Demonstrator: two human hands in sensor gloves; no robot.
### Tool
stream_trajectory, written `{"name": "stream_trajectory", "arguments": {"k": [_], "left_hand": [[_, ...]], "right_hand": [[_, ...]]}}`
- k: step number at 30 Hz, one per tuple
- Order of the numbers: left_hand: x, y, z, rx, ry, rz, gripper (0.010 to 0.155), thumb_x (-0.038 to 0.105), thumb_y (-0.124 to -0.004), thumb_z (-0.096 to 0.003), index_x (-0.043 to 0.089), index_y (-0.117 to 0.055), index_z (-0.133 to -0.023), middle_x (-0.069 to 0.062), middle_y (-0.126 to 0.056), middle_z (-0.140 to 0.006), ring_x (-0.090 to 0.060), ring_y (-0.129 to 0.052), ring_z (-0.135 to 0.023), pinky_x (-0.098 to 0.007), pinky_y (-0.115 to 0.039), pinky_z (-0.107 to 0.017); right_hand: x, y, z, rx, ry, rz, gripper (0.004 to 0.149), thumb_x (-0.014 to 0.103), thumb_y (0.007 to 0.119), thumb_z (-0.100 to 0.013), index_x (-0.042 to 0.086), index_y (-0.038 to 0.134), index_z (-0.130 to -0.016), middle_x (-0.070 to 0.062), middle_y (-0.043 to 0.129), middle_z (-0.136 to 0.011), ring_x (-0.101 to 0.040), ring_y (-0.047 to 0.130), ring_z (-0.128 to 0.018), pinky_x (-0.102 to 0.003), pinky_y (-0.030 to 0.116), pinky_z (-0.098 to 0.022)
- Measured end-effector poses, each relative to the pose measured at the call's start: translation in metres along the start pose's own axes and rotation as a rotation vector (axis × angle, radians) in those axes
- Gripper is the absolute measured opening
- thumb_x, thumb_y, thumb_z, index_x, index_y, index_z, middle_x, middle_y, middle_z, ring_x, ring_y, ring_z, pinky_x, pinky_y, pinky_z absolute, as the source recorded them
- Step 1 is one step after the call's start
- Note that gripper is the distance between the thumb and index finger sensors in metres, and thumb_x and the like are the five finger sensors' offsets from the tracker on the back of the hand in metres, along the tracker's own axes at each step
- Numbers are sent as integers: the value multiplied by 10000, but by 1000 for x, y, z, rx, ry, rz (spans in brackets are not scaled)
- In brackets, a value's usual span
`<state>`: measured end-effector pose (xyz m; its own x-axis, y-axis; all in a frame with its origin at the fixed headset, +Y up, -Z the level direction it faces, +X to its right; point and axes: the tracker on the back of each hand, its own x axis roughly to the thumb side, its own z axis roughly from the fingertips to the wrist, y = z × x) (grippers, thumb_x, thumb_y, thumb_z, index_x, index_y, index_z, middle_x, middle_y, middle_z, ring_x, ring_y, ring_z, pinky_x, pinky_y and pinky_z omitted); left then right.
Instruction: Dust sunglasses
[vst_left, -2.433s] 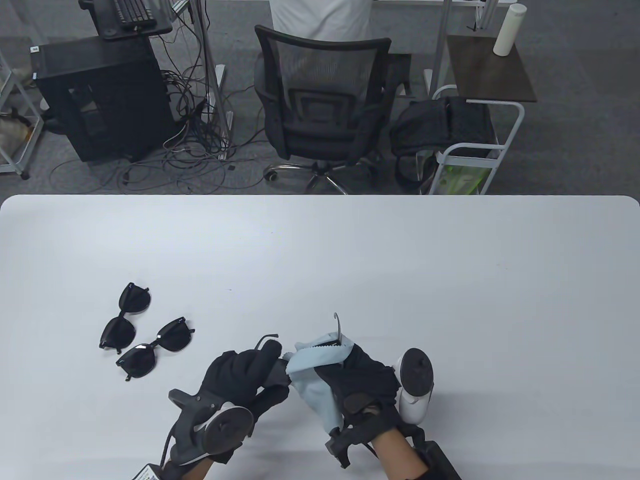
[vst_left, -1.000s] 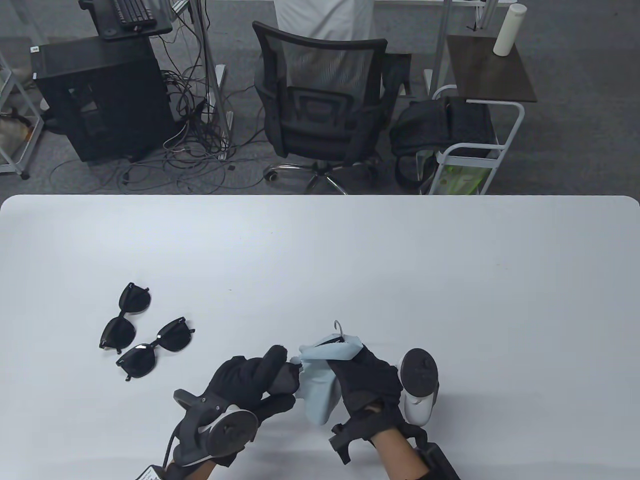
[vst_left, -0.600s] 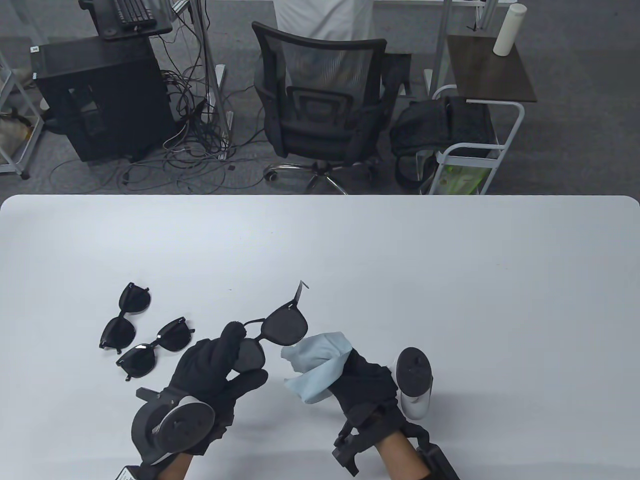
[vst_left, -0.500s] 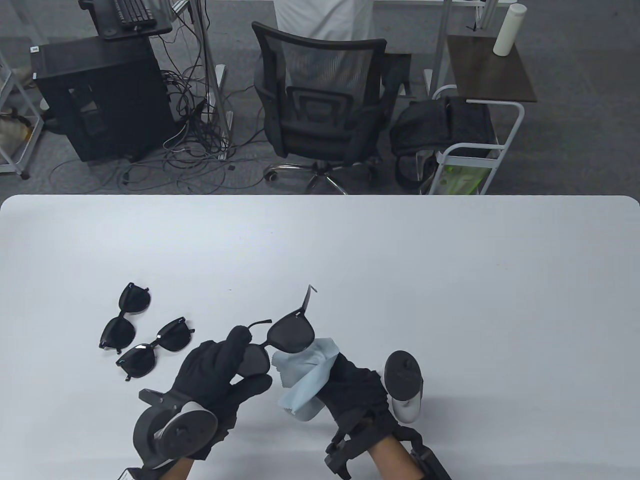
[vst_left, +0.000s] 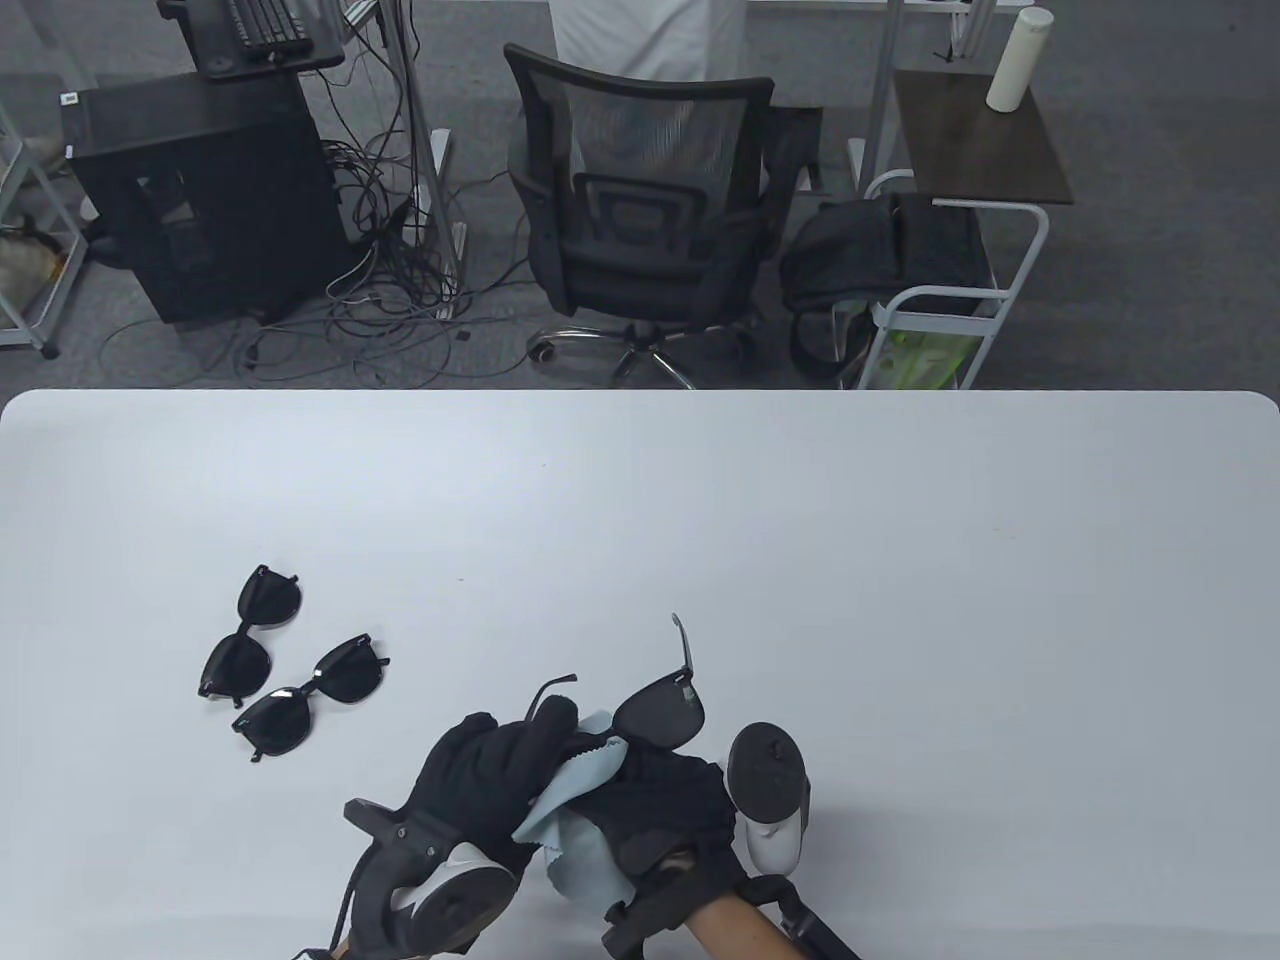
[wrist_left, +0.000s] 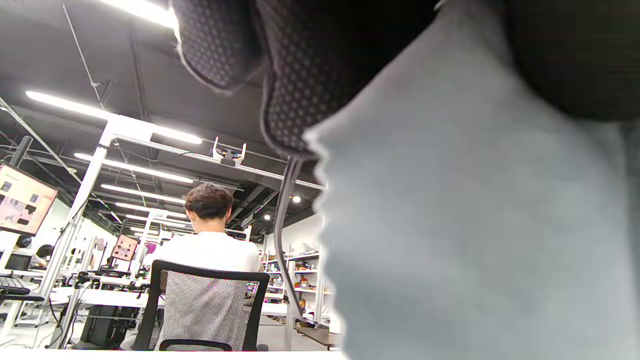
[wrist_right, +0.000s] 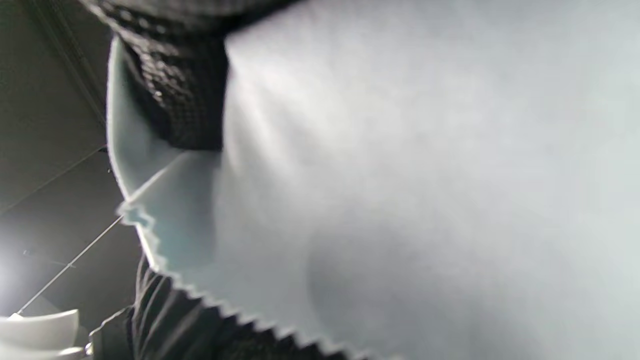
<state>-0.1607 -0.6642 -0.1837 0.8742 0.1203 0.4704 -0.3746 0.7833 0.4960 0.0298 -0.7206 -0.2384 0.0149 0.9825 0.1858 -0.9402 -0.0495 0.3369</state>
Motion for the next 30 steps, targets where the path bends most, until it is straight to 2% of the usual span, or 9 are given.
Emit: {"name": "stream_trajectory", "arguments": {"k": [4, 6, 8, 10, 18, 21, 24, 27, 30], "left_hand": [[1, -3, 1, -10, 16, 66, 936, 731, -822, -258, 327, -529, -1050, 193, -843, -726, -41, -1039, -467, -376, -816, -598], [0, -3, 1, -13, 17, 68, 934, 733, -819, -260, 325, -532, -1050, 196, -845, -721, -39, -1039, -462, -375, -818, -596], [-1, -3, 1, -16, 24, 69, 942, 742, -812, -254, 321, -538, -1051, 196, -852, -715, -40, -1040, -448, -375, -820, -592], [-4, -2, 0, -23, 32, 83, 939, 742, -814, -251, 329, -545, -1049, 193, -856, -722, -48, -1039, -452, -382, -816, -594], [-17, -7, -1, -46, 65, 58, 933, 730, -819, -255, 350, -524, -1055, 181, -845, -773, -55, -1036, -487, -396, -806, -603], [-15, -10, -1, -54, 51, 59, 941, 727, -819, -248, 350, -519, -1055, 186, -844, -769, -52, -1036, -493, -394, -805, -606], [-8, -10, 0, -50, 34, 59, 938, 734, -813, -252, 339, -527, -1054, 190, -848, -752, -49, -1037, -487, -391, -808, -605], [-5, -11, 1, -56, 44, 97, 931, 742, -806, -252, 347, -535, -1050, 199, -857, -729, -52, -1036, -465, -389, -812, -600], [-2, -10, 1, -50, 37, 97, 929, 748, -807, -251, 351, -540, -1048, 207, -863, -716, -48, -1035, -451, -384, -814, -598]], "right_hand": [[4, -2, 1, -39, -44, 75, 395, 590, 859, -446, 281, 813, -688, 130, 1002, -563, -108, 1021, -570, -347, 808, -573], [7, -2, 2, -45, -63, 103, 394, 603, 777, -475, 272, 806, -689, 126, 999, -555, -109, 1018, -563, -350, 805, -571], [8, -2, 3, -36, -77, 118, 429, 586, 638, -507, 245, 800, -709, 115, 1002, -567, -116, 1019, -567, -349, 800, -575], [8, -2, 4, -3, -84, 109, 454, 563, 592, -517, 221, 789, -744, 108, 999, -608, -123, 1014, -599, -349, 794, -589], [-4, 7, 0, 109, 26, -58, 457, 410, 741, -505, 193, 640, -895, 45, 866, -831, -205, 880, -797, -426, 688, -676], [-8, 1, -2, 61, 44, -73, 433, 410, 847, -470, 210, 725, -835, 57, 934, -753, -186, 944, -729, -412, 731, -646], [-9, -2, -1, 18, 59, -58, 409, 464, 918, -434, 241, 782, -749, 92, 983, -644, -146, 1006, -618, -373, 780, -598], [-7, -3, 0, -7, 45, -10, 398, 530, 907, -433, 269, 780, -704, 115, 984, -570, -120, 1023, -542, -359, 788, -585], [-6, -3, 2, -17, 34, -6, 379, 580, 843, -458, 286, 768, -687, 122, 971, -548, -115, 1012, -525, -367, 770, -598]]}}
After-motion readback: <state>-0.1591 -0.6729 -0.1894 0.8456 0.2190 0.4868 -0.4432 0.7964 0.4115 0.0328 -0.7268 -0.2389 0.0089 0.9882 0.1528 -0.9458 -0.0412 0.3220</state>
